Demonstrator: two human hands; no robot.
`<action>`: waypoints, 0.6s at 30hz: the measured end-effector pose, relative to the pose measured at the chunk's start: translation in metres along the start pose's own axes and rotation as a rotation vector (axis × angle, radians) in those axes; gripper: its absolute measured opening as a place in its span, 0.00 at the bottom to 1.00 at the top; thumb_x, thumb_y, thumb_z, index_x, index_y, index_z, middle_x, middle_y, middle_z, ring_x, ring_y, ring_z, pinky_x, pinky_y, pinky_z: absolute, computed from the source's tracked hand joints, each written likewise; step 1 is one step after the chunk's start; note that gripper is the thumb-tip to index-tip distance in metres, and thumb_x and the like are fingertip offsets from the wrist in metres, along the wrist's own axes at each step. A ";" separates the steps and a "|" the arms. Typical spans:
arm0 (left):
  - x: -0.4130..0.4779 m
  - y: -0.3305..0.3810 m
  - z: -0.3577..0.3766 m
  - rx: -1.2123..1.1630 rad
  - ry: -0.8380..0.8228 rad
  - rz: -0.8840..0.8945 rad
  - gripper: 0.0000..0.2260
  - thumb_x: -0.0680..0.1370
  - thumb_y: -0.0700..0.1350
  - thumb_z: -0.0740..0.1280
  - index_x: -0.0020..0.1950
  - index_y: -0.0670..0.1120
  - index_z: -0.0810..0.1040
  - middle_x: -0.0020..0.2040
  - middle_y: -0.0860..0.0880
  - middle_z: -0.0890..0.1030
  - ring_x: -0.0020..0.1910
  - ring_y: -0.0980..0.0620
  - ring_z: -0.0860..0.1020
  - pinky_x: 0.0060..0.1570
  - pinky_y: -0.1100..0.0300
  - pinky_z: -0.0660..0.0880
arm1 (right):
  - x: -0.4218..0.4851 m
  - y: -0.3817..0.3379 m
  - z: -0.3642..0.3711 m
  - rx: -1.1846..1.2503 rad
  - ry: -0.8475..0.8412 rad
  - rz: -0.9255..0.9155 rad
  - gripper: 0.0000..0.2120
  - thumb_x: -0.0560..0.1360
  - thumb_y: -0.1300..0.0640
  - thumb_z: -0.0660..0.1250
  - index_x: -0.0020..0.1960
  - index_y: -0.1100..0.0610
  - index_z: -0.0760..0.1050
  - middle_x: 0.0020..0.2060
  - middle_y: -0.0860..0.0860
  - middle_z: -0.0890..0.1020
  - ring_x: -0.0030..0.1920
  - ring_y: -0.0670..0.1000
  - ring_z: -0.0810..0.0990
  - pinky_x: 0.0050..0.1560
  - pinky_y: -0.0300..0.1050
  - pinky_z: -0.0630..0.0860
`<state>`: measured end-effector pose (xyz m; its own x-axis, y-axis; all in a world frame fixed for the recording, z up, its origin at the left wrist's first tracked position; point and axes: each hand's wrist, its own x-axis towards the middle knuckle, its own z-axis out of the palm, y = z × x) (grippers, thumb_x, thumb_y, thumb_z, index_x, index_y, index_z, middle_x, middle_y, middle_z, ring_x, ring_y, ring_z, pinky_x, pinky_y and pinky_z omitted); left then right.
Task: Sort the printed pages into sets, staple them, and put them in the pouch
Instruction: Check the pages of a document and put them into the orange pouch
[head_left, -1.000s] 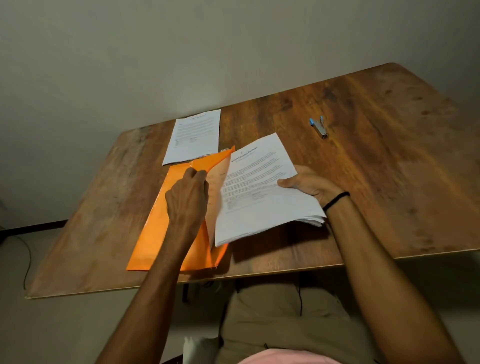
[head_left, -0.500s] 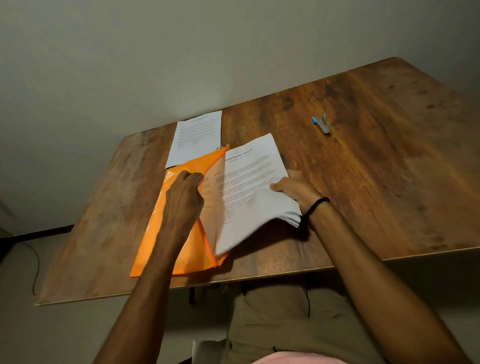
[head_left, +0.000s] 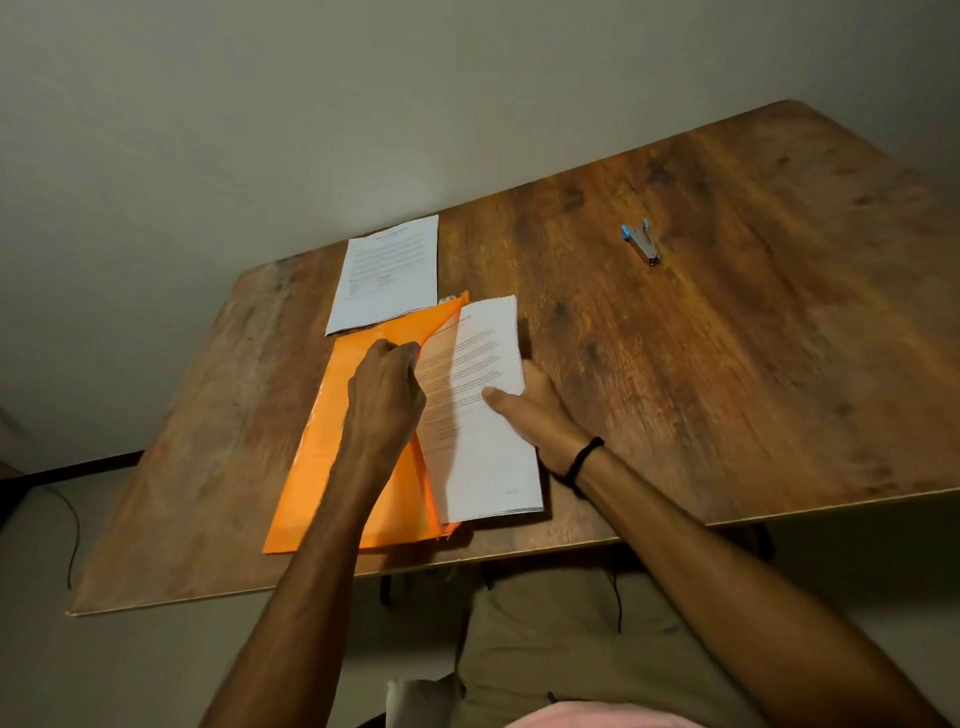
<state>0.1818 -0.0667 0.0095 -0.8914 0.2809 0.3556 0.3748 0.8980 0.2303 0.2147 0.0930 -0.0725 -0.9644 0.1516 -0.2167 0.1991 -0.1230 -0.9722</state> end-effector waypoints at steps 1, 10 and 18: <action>-0.001 0.002 0.001 -0.009 0.002 -0.002 0.07 0.80 0.35 0.65 0.54 0.38 0.82 0.47 0.41 0.79 0.46 0.44 0.76 0.40 0.49 0.74 | -0.002 0.001 0.009 -0.014 -0.010 0.015 0.18 0.80 0.56 0.67 0.68 0.52 0.69 0.61 0.48 0.81 0.55 0.49 0.82 0.54 0.53 0.82; -0.003 0.008 0.006 -0.054 -0.040 -0.041 0.14 0.78 0.37 0.68 0.64 0.39 0.80 0.53 0.39 0.81 0.51 0.43 0.77 0.46 0.48 0.78 | -0.004 -0.007 0.080 -0.002 0.150 0.081 0.24 0.82 0.54 0.63 0.75 0.51 0.59 0.68 0.51 0.74 0.65 0.56 0.76 0.58 0.52 0.80; 0.005 0.008 0.005 -0.060 0.014 -0.060 0.12 0.79 0.34 0.67 0.61 0.38 0.81 0.55 0.38 0.81 0.51 0.42 0.78 0.46 0.55 0.73 | -0.003 0.001 0.108 0.387 -0.055 0.231 0.42 0.74 0.26 0.47 0.80 0.49 0.56 0.73 0.52 0.70 0.73 0.56 0.68 0.73 0.60 0.68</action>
<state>0.1795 -0.0567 0.0087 -0.9091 0.2224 0.3521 0.3363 0.8908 0.3056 0.1989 -0.0138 -0.0632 -0.9121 0.0262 -0.4091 0.3407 -0.5066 -0.7920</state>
